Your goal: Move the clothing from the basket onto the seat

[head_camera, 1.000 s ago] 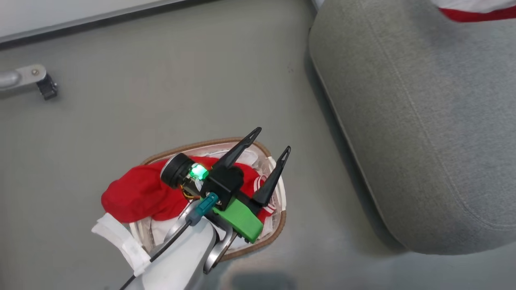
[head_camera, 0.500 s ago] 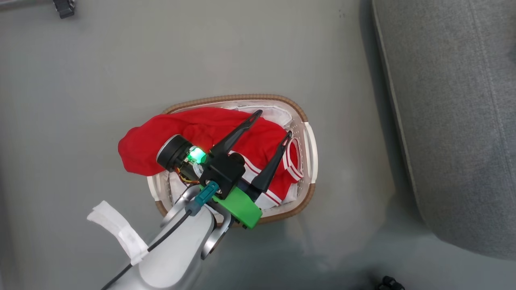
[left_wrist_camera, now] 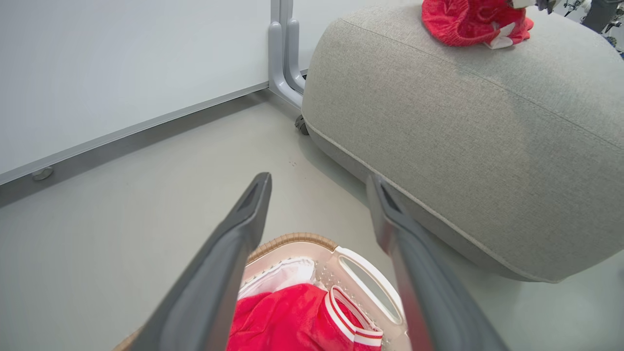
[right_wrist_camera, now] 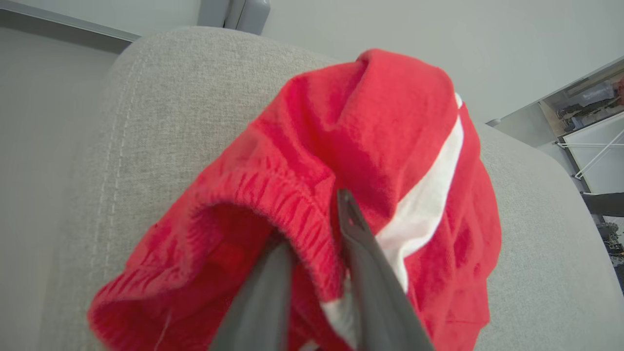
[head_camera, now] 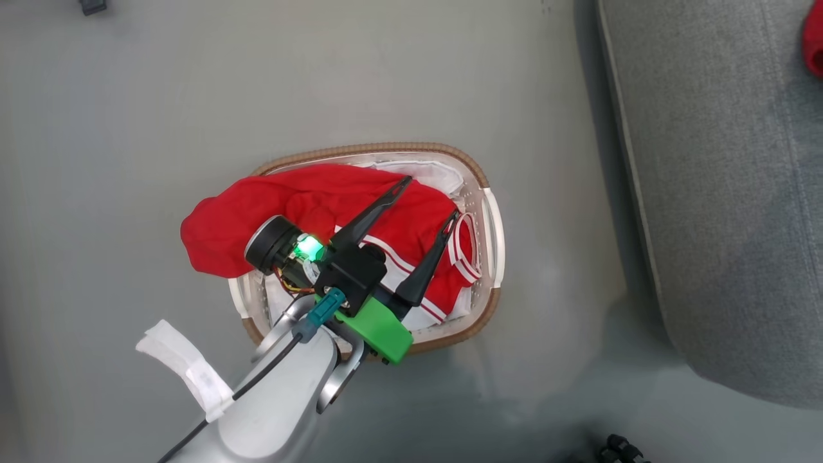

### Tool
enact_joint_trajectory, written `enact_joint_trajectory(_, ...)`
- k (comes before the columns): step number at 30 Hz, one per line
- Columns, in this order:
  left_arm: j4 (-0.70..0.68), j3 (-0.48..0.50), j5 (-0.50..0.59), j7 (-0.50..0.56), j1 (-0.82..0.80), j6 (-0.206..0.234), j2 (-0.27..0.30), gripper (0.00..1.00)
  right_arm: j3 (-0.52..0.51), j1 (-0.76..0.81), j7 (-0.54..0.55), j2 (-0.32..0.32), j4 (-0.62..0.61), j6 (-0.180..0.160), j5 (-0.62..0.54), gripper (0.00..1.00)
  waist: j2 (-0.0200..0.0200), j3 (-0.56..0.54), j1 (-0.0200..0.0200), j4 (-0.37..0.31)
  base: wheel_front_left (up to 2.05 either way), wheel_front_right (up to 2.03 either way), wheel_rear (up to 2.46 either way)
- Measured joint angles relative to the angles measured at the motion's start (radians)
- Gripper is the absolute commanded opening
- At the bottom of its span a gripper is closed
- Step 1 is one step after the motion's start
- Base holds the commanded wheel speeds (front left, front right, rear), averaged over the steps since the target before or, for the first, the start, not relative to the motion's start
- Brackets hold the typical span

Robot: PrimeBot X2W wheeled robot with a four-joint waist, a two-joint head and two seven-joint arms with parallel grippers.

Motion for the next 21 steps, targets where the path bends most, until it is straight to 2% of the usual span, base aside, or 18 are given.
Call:
enact_joint_trajectory(11,0.014,0.026,-0.018,0.0,0.024,0.001,-0.004,1.0,0.021,0.061,-0.075,0.052,0.07,0.0,0.034,1.0,0.0,-0.08,0.0,-0.025,0.0,0.0,0.0)
enact_joint_trajectory(21,0.023,0.123,-0.055,0.0,0.096,0.016,-0.009,1.0,0.08,0.105,-0.119,0.085,0.087,0.0,0.055,1.0,0.0,-0.206,0.0,-0.031,0.0,0.0,0.0)
